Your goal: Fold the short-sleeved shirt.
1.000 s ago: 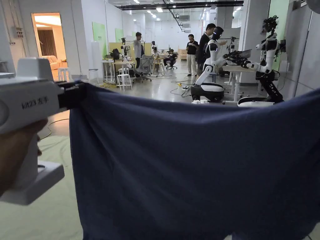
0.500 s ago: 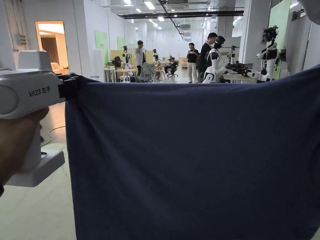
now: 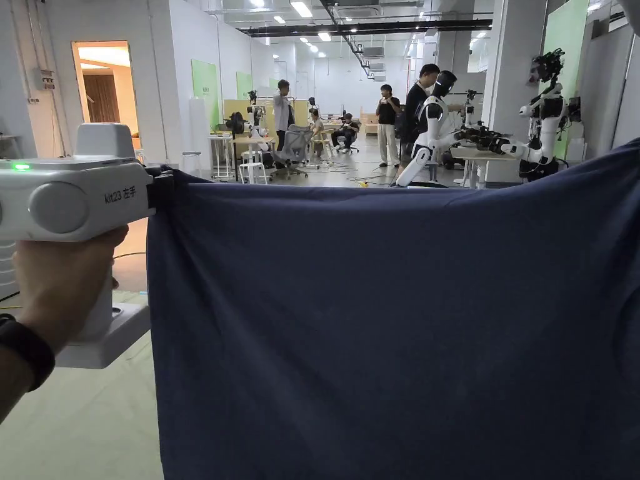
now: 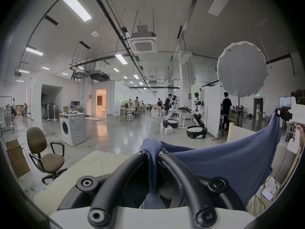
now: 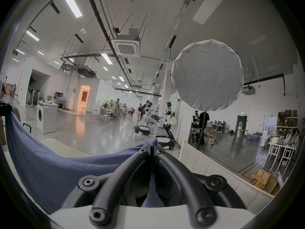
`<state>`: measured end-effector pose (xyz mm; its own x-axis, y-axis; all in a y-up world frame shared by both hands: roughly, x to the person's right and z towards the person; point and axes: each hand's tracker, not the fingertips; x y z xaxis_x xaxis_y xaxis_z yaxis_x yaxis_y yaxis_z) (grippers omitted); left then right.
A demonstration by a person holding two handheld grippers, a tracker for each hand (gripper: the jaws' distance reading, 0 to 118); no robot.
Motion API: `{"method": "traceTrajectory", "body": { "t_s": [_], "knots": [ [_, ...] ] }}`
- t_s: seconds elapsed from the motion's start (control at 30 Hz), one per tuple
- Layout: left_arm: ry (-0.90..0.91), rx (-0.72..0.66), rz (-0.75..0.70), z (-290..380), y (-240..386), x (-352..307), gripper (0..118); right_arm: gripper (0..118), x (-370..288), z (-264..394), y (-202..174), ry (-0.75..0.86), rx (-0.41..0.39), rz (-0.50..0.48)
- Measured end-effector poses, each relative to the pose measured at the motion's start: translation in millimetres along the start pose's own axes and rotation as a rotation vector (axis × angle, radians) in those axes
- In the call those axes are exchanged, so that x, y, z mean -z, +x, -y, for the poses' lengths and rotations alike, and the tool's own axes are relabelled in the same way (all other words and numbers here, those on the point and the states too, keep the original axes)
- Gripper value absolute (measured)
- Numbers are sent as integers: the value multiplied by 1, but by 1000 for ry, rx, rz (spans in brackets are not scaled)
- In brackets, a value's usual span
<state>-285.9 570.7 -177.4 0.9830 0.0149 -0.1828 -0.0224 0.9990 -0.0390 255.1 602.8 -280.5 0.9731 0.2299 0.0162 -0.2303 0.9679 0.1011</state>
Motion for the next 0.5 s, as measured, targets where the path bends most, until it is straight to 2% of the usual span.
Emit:
{"method": "traceTrajectory", "body": {
  "t_s": [0.13, 0.2, 0.5],
  "knots": [
    [-15, -11, -5, 2, 0, 31, 7, 3, 23, -1, -8, 12, 11, 21],
    [-17, 3, -8, 2, 1, 43, 7, 3, 35, -1, -7, 20, 76, 10],
    [-50, -1, -34, 13, 5, 105, 7, 3, 84, -1, -41, -23, 2, 80]
  ]
}}
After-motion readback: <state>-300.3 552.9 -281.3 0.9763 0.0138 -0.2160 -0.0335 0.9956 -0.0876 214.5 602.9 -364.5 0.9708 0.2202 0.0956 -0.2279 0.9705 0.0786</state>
